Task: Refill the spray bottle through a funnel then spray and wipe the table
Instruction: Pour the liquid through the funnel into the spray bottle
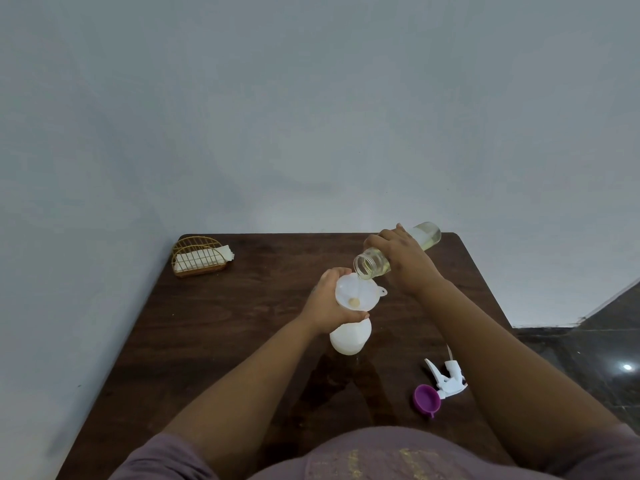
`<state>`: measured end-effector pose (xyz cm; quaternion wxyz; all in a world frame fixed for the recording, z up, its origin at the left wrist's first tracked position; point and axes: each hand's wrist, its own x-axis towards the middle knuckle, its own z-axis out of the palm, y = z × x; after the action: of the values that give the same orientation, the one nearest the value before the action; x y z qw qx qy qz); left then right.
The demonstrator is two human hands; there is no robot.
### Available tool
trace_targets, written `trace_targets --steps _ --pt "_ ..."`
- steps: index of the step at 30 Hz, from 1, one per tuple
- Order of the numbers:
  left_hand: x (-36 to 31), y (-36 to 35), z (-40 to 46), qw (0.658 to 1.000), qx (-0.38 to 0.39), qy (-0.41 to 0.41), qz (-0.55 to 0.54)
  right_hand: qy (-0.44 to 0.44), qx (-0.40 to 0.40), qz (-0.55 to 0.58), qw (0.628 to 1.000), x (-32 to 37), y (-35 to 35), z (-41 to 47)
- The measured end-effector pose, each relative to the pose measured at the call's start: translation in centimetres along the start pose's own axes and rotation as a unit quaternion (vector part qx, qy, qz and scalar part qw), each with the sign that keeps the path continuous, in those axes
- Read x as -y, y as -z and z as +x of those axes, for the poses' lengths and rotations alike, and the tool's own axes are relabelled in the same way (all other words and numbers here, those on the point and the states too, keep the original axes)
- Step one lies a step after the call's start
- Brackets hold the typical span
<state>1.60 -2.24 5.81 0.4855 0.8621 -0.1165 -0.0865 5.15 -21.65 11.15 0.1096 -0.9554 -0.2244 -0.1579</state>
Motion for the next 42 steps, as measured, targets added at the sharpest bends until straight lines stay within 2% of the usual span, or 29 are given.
trace_targets --steps 42 --pt "-0.05 0.12 0.01 1.000 0.002 -0.001 0.002 0.003 -0.003 -0.007 1.000 0.31 0.48 0.22"
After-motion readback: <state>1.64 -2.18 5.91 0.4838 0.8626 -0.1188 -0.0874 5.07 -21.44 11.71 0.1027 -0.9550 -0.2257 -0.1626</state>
